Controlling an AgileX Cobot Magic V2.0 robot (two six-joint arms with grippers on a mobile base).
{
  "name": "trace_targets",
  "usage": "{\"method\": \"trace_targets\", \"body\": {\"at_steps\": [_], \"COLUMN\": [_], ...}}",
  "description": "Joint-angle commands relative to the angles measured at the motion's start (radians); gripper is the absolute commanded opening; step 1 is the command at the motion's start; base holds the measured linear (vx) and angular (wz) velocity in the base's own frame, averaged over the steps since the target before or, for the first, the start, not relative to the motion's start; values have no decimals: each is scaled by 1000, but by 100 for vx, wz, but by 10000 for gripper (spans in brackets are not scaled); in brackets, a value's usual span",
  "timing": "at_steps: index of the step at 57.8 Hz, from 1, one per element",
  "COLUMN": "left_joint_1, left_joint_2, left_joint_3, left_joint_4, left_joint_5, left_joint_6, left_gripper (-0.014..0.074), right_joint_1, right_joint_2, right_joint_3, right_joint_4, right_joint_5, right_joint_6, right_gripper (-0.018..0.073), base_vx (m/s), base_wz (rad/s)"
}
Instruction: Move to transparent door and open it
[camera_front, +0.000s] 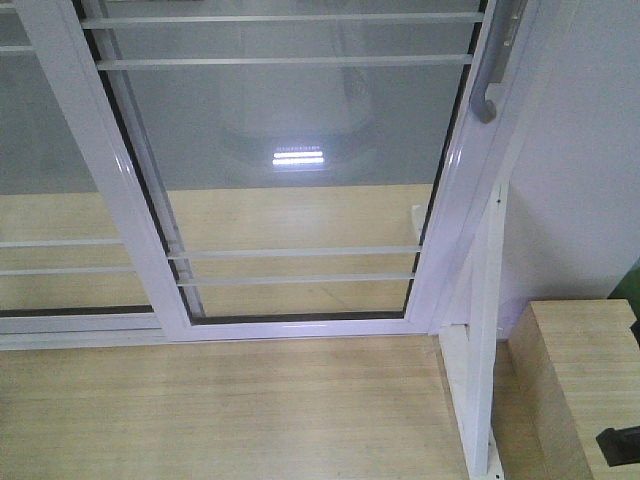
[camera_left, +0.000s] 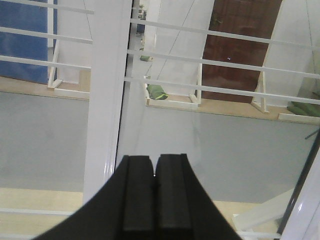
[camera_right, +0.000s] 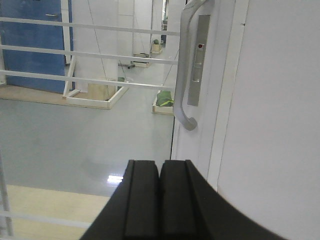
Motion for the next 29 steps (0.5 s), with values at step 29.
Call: {"method": "trace_targets", "body": {"at_steps": [29], "left_joint_1": [-7], "left_joint_2": [-11], "left_joint_3": [30], "left_joint_4": [-3], "left_joint_5": [-83], "left_joint_6": [-8], "left_gripper": [4], "right_joint_1": [-5], "right_joint_2": [-14], "right_joint_3": [14], "right_joint_4": [-6], "right_joint_5": [-86], "right_joint_6": [-5], "right_gripper": [0], "base_vx": [4], "base_wz": [0]}}
